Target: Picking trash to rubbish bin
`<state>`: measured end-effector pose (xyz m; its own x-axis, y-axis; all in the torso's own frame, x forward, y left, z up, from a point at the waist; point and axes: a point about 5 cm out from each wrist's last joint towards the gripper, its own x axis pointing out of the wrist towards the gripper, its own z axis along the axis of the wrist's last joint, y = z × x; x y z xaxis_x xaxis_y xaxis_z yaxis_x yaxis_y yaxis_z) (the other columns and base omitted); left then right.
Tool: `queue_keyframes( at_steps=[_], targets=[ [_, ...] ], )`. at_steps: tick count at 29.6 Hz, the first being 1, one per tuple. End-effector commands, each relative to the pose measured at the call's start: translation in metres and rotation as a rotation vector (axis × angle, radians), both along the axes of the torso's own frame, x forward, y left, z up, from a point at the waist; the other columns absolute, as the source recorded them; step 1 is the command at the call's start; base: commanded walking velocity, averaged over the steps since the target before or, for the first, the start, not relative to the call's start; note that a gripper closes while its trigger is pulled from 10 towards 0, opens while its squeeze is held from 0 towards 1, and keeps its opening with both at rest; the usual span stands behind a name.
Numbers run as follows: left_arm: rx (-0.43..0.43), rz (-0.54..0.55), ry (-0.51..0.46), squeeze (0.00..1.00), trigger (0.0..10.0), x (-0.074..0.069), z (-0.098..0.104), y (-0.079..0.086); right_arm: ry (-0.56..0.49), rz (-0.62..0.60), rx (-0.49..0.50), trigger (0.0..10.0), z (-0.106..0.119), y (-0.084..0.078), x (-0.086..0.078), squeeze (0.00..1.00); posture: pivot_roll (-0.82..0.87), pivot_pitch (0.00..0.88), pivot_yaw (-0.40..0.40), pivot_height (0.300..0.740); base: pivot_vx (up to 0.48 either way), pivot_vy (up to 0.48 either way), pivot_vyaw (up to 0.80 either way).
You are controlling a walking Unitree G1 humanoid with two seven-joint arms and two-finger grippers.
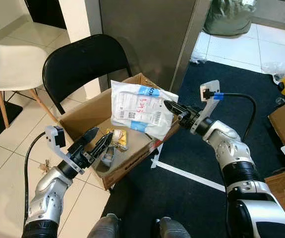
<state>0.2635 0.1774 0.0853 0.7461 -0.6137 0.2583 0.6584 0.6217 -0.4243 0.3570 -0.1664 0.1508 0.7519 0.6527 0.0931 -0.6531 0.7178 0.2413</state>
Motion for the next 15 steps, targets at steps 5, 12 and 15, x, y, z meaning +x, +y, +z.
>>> queue_keyframes(
  at_steps=[5,12,15],
  targets=[
    [0.011,0.022,0.005,0.0,10.0,-0.0038,-0.0016,0.0044,0.005,-0.013,0.017,10.0,-0.0001,0.0031,0.0028,0.0,0.05,0.136,0.011,0.74,0.0,0.0,0.0],
    [0.014,0.02,0.008,0.0,10.0,-0.0041,-0.0006,0.0051,-0.022,-0.027,0.009,10.0,0.0009,0.0005,0.0023,0.0,0.05,0.142,0.015,0.74,0.213,0.0,0.11],
    [0.009,0.014,0.009,0.0,10.0,-0.004,-0.0005,0.0036,-0.014,-0.029,0.002,10.0,-0.0001,-0.0013,0.0024,0.0,0.05,0.145,0.016,0.74,0.257,0.0,0.76]
  ],
)
